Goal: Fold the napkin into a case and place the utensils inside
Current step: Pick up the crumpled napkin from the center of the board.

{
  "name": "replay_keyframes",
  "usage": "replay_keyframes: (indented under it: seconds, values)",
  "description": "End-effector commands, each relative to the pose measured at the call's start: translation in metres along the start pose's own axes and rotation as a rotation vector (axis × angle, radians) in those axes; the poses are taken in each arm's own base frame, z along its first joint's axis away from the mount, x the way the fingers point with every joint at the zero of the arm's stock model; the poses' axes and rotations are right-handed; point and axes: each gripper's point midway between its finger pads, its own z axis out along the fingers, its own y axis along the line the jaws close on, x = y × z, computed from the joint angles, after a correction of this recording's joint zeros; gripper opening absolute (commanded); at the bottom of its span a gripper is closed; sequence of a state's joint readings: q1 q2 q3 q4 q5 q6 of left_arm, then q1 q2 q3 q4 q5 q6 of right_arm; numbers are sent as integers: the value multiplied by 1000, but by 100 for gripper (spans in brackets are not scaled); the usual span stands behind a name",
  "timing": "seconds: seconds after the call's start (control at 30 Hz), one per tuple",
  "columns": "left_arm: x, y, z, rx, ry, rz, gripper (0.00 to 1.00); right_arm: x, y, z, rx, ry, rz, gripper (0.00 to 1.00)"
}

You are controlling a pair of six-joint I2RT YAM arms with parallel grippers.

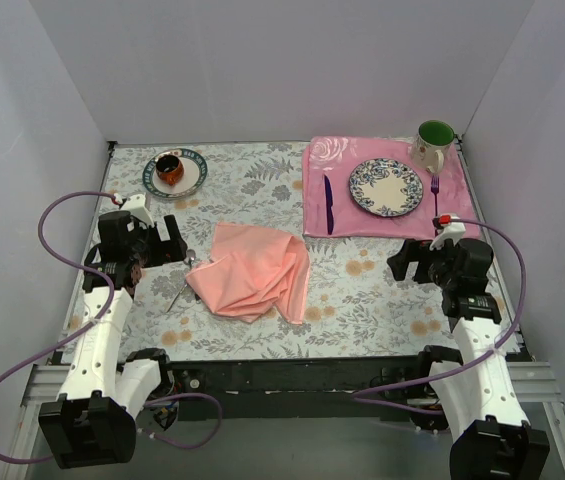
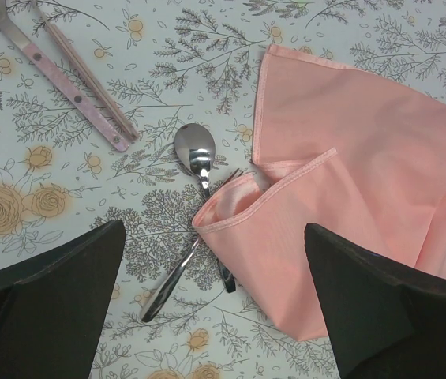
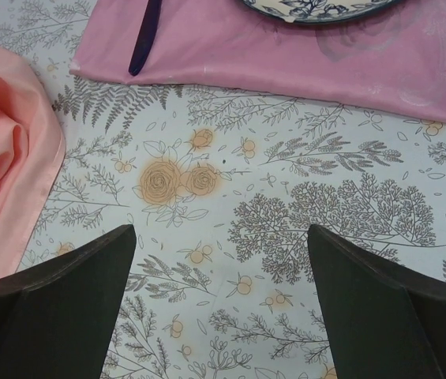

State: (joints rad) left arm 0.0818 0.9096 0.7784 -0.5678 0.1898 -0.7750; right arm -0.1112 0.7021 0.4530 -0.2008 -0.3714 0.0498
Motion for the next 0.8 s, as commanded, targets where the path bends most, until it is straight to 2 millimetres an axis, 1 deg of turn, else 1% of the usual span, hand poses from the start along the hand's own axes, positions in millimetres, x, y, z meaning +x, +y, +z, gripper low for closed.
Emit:
replay_keyframes:
  seconds: [0.0, 0.13, 0.2, 0.3, 0.33, 0.4, 0.43, 0.47, 0.5, 0.53, 0.57, 0.6, 0.63, 0.67, 0.7, 0.73, 0.77]
  values:
    - [-5, 0, -2, -3, -18, 20, 98, -5, 4, 3, -32, -29, -4, 99]
    - [-9, -2, -4, 12, -19, 45, 98, -4, 6, 4, -46, -16, 1, 99]
    - [-15, -9, -8, 43, -31, 58, 98, -2, 10, 5, -66, 3, 2, 99]
    - [-21, -17, -11, 83, -36, 64, 98, 0, 18, 7, -97, 33, -22, 99]
    - [-27, -20, -14, 94, -50, 68, 98, -3, 27, 8, -126, 36, -50, 99]
    - [-32, -26, -16, 122, -60, 69, 98, -4, 29, 13, -129, 54, -82, 99]
    - [-35, -30, -16, 145, -75, 74, 98, -2, 47, 16, -184, 71, -144, 99]
    - [-38, -32, -17, 157, -85, 77, 98, -10, 53, 18, -195, 65, -174, 98]
    - [-38, -34, -17, 165, -89, 80, 98, -8, 58, 24, -213, 91, -198, 98]
    - [-40, -36, -16, 181, -98, 88, 98, -5, 72, 27, -261, 107, -260, 97]
    - [-37, -36, -14, 185, -90, 91, 98, -12, 79, 30, -276, 103, -300, 97]
    - [-37, -35, -12, 184, -91, 101, 98, -4, 86, 37, -299, 140, -327, 96]
    - [-37, -35, -10, 188, -93, 109, 98, 0, 103, 40, -356, 151, -402, 96]
    - [-32, -35, -6, 199, -77, 116, 98, -4, 113, 43, -374, 147, -444, 96]
    - [-32, -36, -4, 213, -76, 142, 98, 5, 120, 50, -398, 181, -474, 95]
    - [-33, -37, 1, 226, -76, 154, 98, 10, 138, 51, -447, 188, -527, 95]
    - [-32, -40, 4, 250, -70, 166, 98, 13, 144, 55, -465, 194, -568, 95]
